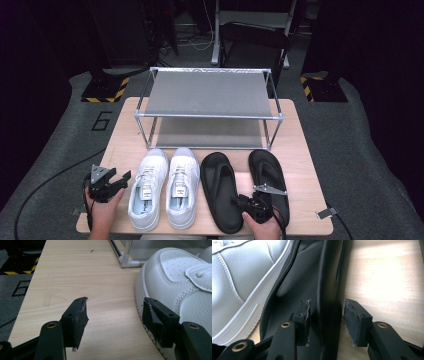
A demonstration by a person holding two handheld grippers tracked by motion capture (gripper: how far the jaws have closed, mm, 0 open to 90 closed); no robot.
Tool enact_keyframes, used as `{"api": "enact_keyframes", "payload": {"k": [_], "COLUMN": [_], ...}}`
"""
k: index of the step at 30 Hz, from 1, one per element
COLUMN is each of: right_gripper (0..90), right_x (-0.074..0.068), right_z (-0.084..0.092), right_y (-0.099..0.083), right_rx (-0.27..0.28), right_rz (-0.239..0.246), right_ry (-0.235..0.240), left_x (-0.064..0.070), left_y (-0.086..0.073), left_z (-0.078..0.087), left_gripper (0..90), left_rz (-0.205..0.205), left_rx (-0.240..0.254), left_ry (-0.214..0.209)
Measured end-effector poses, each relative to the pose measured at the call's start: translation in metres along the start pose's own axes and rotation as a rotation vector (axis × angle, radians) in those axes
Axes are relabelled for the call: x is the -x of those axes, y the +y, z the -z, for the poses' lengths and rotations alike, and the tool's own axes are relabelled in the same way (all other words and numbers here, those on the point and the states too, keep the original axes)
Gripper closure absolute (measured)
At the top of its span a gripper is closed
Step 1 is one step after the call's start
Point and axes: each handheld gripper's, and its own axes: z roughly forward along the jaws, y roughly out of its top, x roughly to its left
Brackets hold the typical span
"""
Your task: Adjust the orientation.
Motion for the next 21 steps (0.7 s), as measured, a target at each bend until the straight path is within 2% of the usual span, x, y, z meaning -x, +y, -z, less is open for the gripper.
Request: {"api": "enact_keyframes", "payload": {"k": [2,3,6,12,17,21], "right_gripper": [53.9,52.1,52.7,57.2,59.1,62.9], "right_x": [-0.001,-0.001,-0.002,0.005,0.006,0.009], "right_z": [0.002,0.001,0.002,-0.001,-0.001,0.001], "right_y": [-0.001,-0.002,-0.004,-0.008,-0.007,-0.008], "right_rx": [-0.012,-0.001,0.008,0.000,-0.001,0.010], "right_rz": [-0.009,0.010,0.009,-0.105,-0.122,-0.172], "right_ry": [-0.004,-0.014,-0.025,0.059,0.065,0.083], "left_x": [0.000,0.000,-0.001,0.000,-0.001,-0.001], "left_y": [-0.001,0.000,0.000,0.000,0.000,0.000], "left_z": [-0.001,-0.001,0.000,0.000,0.000,0.001], "left_gripper": [36.5,36.6,36.6,36.6,36.6,36.8], "left_rz": [0.003,0.002,-0.001,0.000,0.000,-0.002], "left_rx": [0.013,0.008,0.002,0.004,0.003,0.006], "left_ry": [0.002,0.001,-0.001,0.000,0.001,0.004]}}
